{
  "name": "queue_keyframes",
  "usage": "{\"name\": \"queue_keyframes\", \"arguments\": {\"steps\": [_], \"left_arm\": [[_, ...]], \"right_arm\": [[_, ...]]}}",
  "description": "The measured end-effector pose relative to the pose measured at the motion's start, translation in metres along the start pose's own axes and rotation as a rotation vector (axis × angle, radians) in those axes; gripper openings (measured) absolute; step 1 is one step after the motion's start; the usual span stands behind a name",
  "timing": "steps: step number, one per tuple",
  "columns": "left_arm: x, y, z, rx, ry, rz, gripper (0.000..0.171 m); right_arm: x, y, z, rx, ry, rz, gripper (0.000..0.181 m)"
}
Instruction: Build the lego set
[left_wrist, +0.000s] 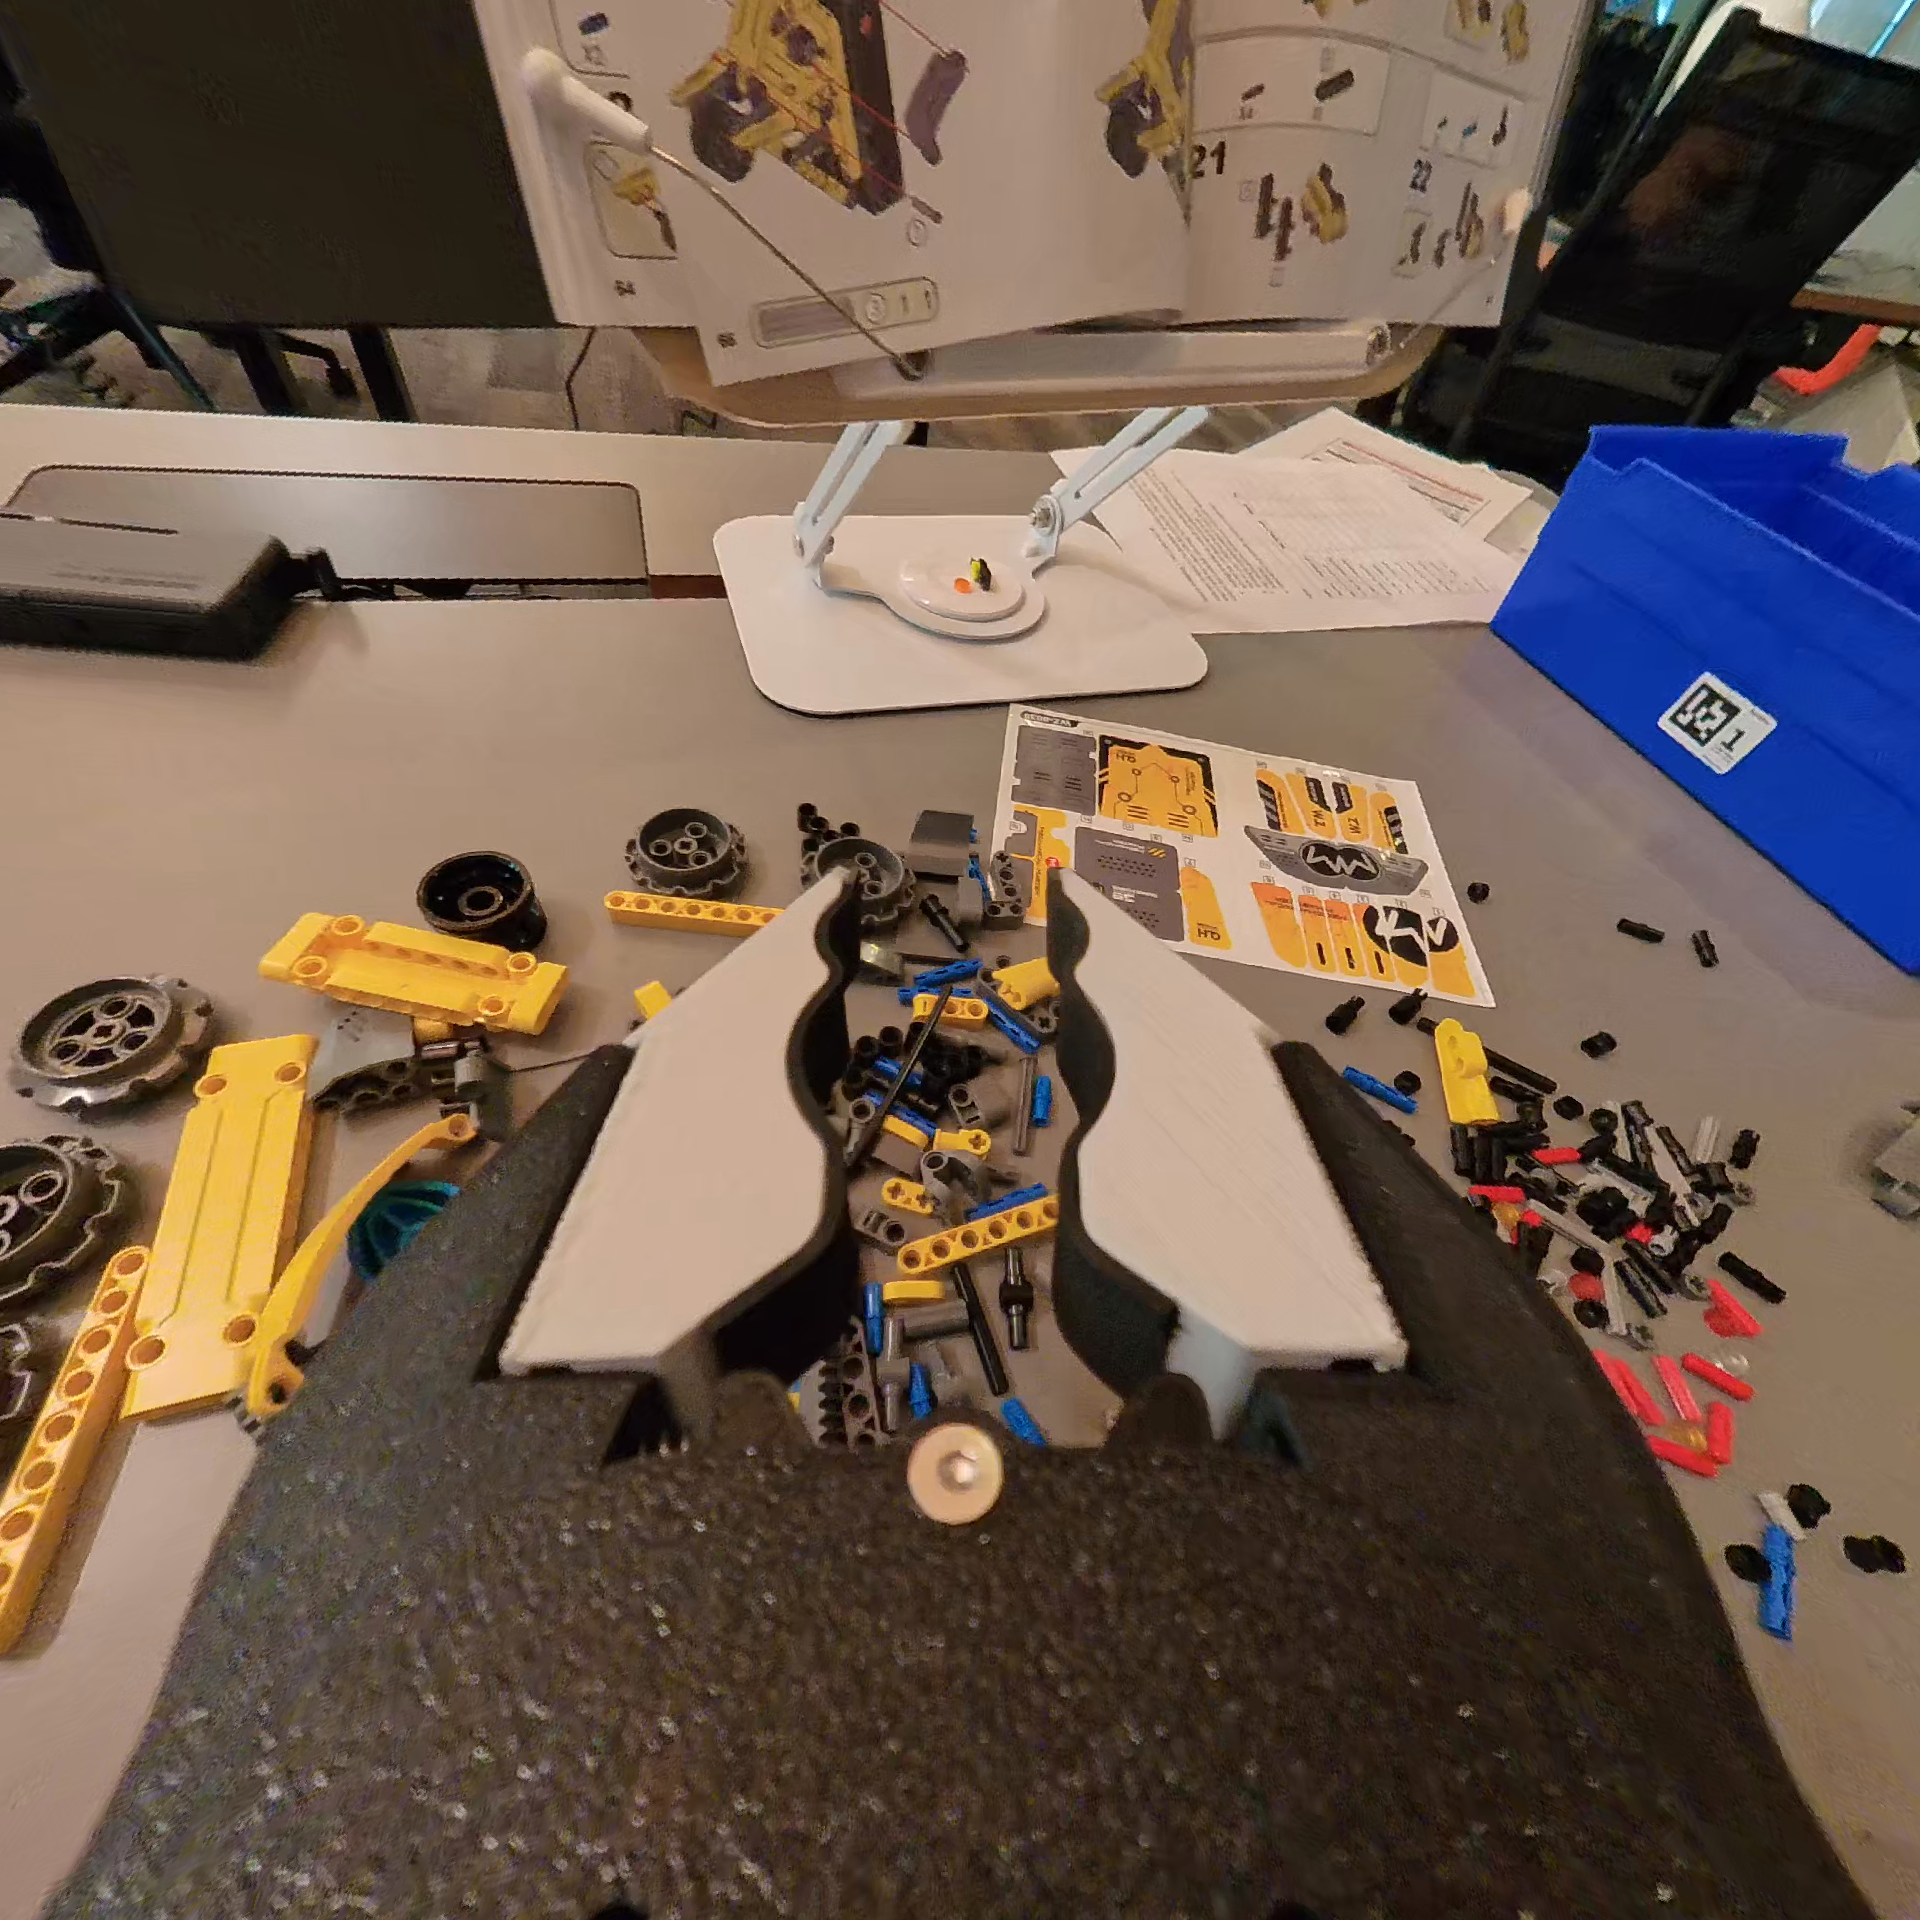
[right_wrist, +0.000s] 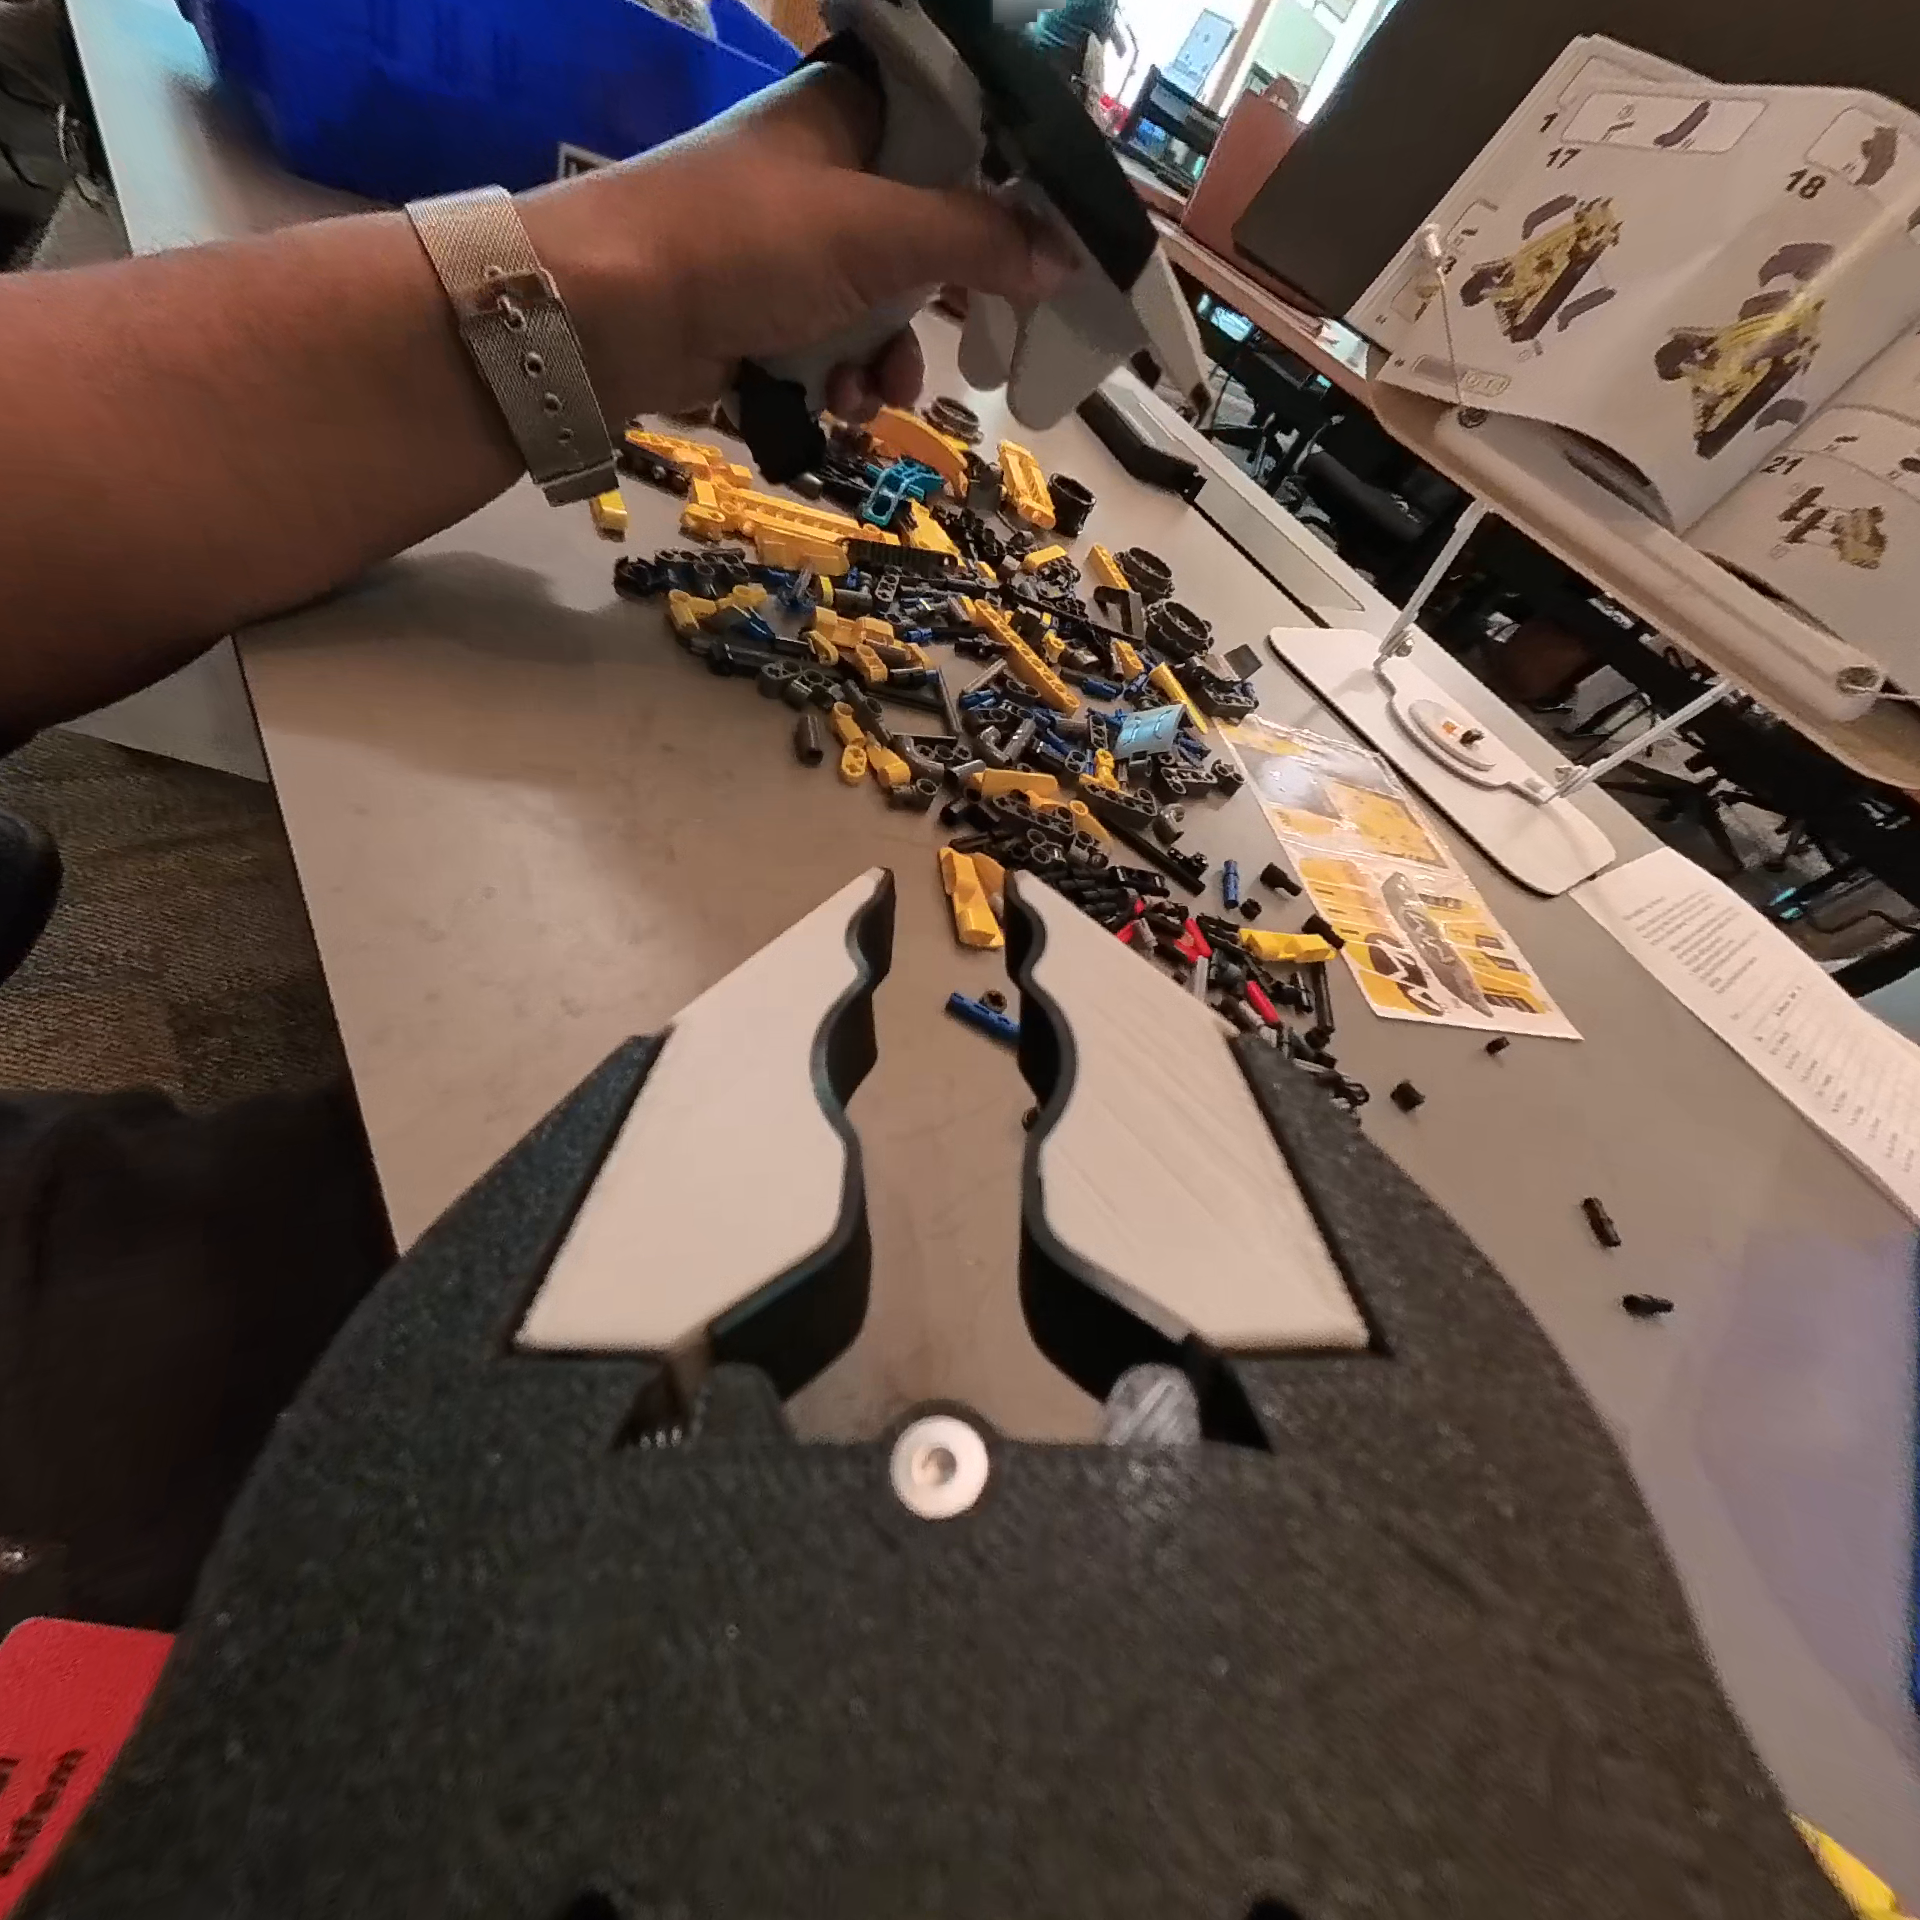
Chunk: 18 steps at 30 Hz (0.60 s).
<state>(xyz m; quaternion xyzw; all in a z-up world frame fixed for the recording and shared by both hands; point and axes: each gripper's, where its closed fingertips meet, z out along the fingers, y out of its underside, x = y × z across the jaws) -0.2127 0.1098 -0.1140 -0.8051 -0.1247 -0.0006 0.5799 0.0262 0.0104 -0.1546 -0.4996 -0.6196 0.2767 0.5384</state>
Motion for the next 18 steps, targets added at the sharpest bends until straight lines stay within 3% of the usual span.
{"name": "queue_keyframes", "arguments": {"steps": [10,14,18], "left_arm": [[0.016,0.0,0.002,0.001,0.09,-0.02,0.035],[0.087,0.013,0.007,-0.087,0.361,0.01,0.034],[0.164,0.029,0.005,-0.181,0.525,0.052,0.034]], "right_arm": [[0.003,-0.002,-0.002,0.019,-0.003,0.027,0.02],[0.003,-0.003,-0.003,0.025,-0.006,0.037,0.02],[0.005,-0.004,-0.003,0.032,-0.007,0.055,0.02]]}}
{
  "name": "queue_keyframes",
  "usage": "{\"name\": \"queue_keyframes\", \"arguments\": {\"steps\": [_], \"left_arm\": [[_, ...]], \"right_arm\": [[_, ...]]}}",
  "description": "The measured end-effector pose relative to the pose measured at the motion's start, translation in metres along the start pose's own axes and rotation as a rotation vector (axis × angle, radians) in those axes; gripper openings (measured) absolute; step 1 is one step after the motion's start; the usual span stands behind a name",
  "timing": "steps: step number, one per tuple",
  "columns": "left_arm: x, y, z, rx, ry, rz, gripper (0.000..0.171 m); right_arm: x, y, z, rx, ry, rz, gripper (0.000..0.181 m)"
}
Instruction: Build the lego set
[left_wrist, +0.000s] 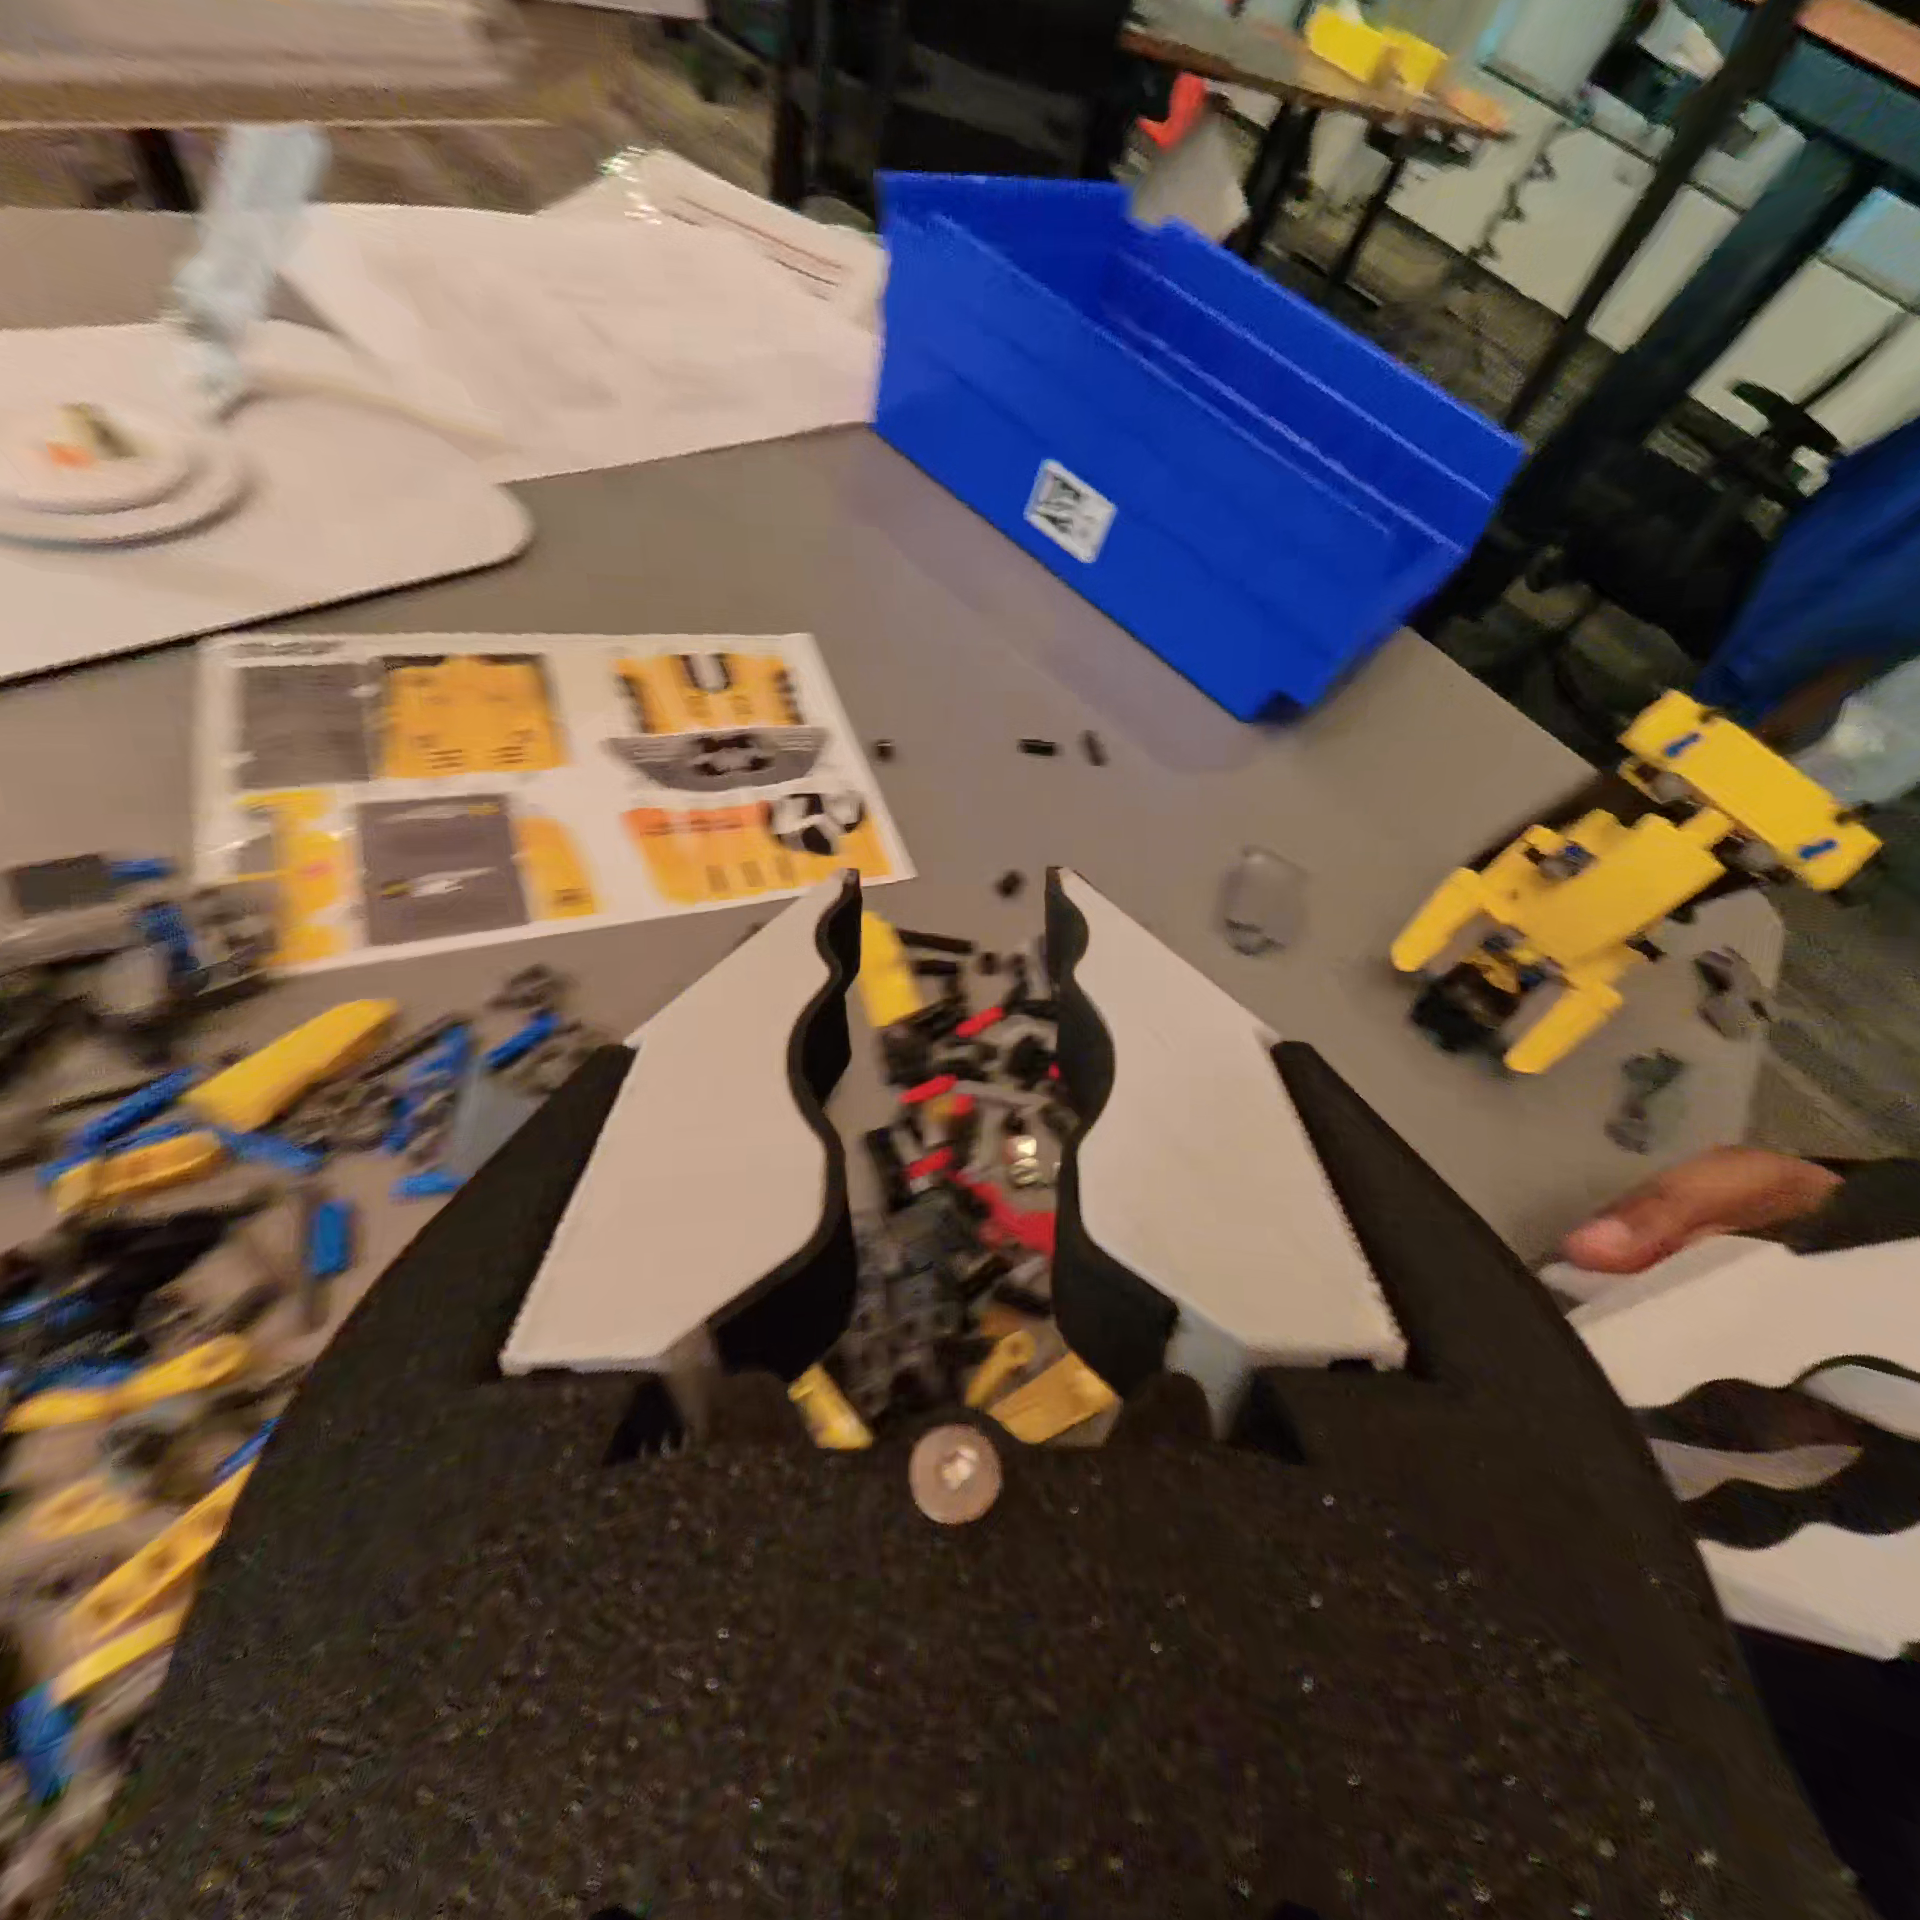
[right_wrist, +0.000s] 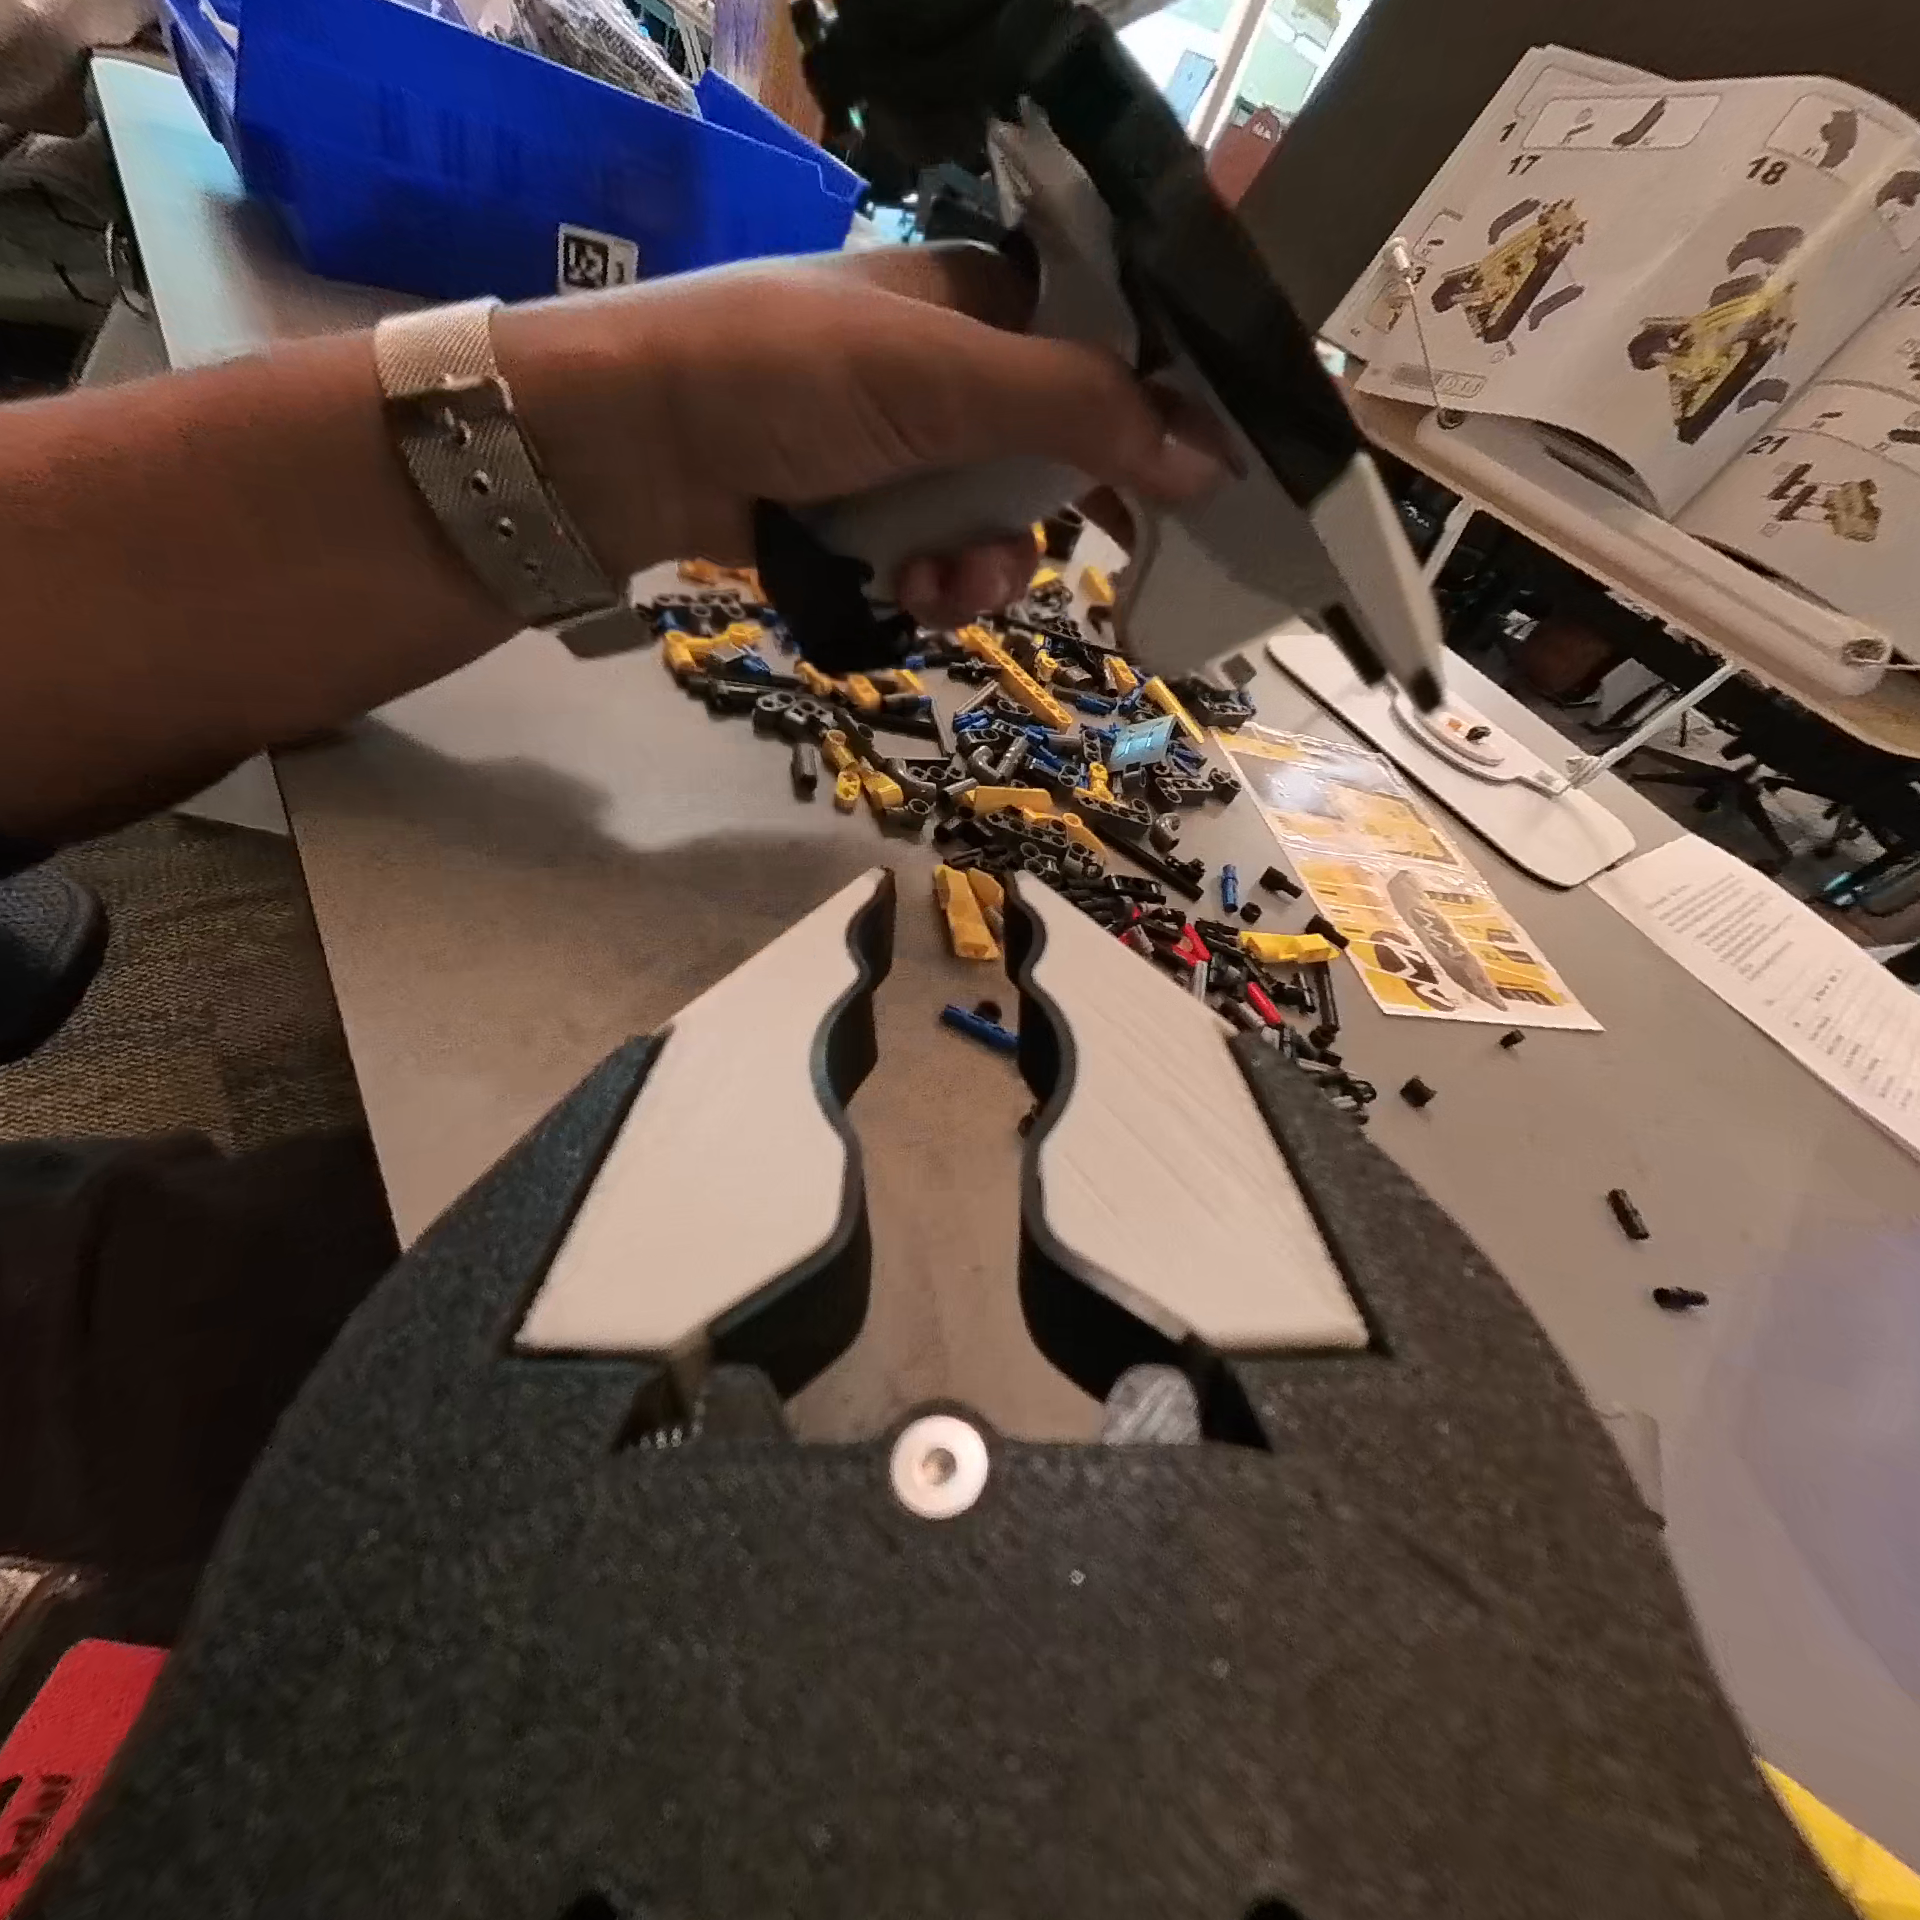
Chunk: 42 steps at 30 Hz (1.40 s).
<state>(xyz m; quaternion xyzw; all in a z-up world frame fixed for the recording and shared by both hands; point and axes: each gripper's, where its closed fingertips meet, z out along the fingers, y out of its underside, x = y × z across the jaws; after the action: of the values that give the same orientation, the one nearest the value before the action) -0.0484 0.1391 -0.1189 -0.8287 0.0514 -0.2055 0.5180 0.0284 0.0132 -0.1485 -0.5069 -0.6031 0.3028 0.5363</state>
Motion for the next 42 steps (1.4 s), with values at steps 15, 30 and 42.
{"name": "queue_keyframes", "arguments": {"steps": [15,30,42], "left_arm": [[0.066,0.012,0.033,-0.036,0.099,0.179,0.027],[0.11,0.039,0.044,-0.136,0.324,0.248,0.027],[0.103,0.014,0.026,-0.024,0.427,0.059,0.027]], "right_arm": [[0.012,0.002,0.001,-0.011,0.053,0.036,0.02],[0.011,-0.003,-0.003,0.026,0.056,0.027,0.02],[0.011,-0.008,-0.006,0.063,0.057,0.022,0.018]]}}
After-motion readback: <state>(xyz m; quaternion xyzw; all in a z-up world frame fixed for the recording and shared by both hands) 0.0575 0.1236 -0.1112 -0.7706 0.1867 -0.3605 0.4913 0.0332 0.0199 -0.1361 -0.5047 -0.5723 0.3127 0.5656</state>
